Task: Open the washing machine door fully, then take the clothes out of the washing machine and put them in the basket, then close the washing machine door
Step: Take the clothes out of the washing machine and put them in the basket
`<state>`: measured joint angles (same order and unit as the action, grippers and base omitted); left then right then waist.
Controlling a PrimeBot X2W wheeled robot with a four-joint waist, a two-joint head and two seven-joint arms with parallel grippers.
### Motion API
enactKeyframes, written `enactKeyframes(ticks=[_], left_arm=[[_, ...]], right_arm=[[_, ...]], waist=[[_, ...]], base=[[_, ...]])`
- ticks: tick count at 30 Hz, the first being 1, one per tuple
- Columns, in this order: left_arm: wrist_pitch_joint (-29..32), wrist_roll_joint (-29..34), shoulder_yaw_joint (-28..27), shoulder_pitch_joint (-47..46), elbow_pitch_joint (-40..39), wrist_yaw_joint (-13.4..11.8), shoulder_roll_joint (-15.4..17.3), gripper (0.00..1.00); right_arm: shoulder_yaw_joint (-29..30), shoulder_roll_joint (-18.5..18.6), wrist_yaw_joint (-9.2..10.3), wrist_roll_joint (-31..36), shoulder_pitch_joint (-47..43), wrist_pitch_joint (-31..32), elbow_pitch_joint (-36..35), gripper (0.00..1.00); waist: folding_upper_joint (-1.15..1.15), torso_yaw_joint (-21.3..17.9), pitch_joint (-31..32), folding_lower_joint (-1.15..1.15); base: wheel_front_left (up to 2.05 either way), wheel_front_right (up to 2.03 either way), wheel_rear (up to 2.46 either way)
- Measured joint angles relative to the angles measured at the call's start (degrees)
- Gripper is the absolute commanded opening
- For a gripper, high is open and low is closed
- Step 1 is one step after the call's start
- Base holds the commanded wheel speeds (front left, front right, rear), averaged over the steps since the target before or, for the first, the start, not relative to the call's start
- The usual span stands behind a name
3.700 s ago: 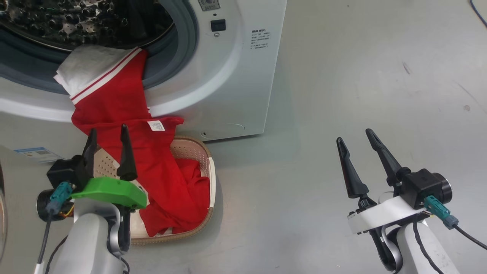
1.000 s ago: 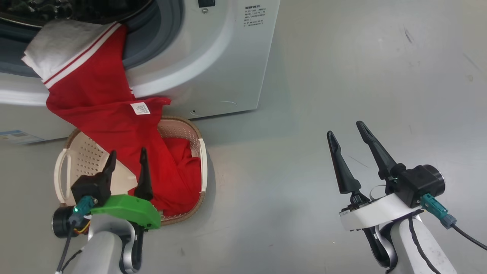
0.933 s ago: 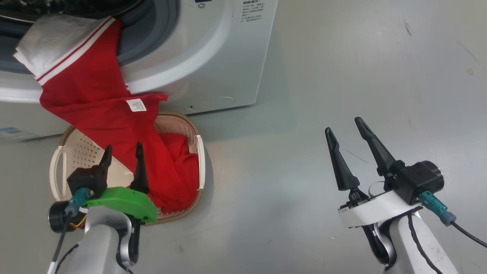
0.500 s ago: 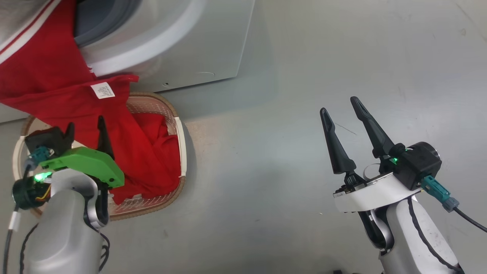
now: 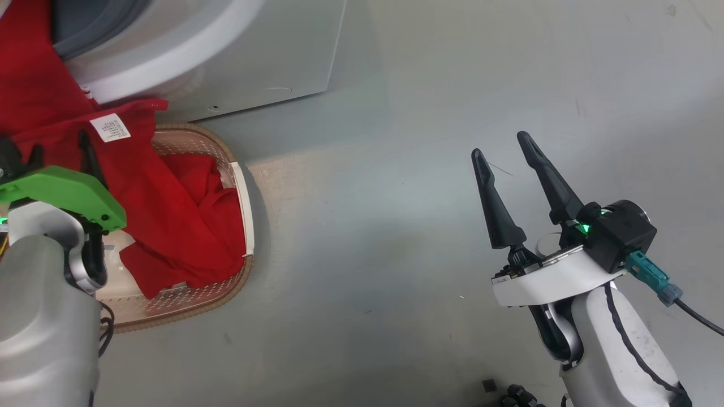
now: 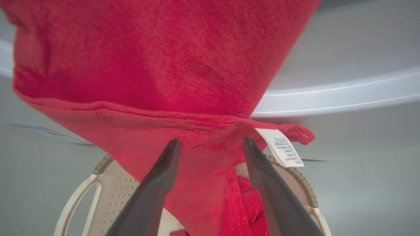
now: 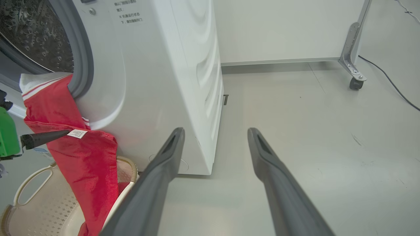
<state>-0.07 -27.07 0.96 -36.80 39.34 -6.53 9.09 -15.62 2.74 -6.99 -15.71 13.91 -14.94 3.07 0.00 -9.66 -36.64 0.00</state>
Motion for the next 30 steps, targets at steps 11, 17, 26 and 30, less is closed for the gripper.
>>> enactKeyframes(ticks=[11, 17, 26, 30], left_arm=[[0.1, 0.5, -1.9, -4.4, 4.7, -0.2, 2.8, 1.0], [0.1, 0.5, -2.0, -6.0, 6.5, -0.3, 2.8, 0.33], [-1.2, 0.5, -2.7, -7.4, 8.8, -0.3, 2.7, 0.0], [-2.9, 0.4, -2.9, -7.4, 9.6, -0.3, 2.6, 0.0]], right_arm=[[-0.3, 0.0, 0.01, -1.1, 0.9, 0.0, 0.2, 1.0], [-0.4, 0.0, 0.0, -1.5, 1.0, 0.0, 0.4, 1.0], [-0.6, 0.0, 0.0, -1.8, 2.1, 0.0, 0.4, 1.0], [-0.4, 0.0, 0.0, -1.8, 2.1, 0.0, 0.5, 1.0]], waist=[[0.0, -0.8, -0.7, 0.0], [0.0, -1.3, -1.2, 0.0], [0.0, -1.8, -1.9, 0.0], [0.0, -1.8, -2.0, 0.0]], base=[[0.0, 0.0, 0.0], [0.0, 0.0, 0.0], [0.0, 0.0, 0.0], [0.0, 0.0, 0.0]])
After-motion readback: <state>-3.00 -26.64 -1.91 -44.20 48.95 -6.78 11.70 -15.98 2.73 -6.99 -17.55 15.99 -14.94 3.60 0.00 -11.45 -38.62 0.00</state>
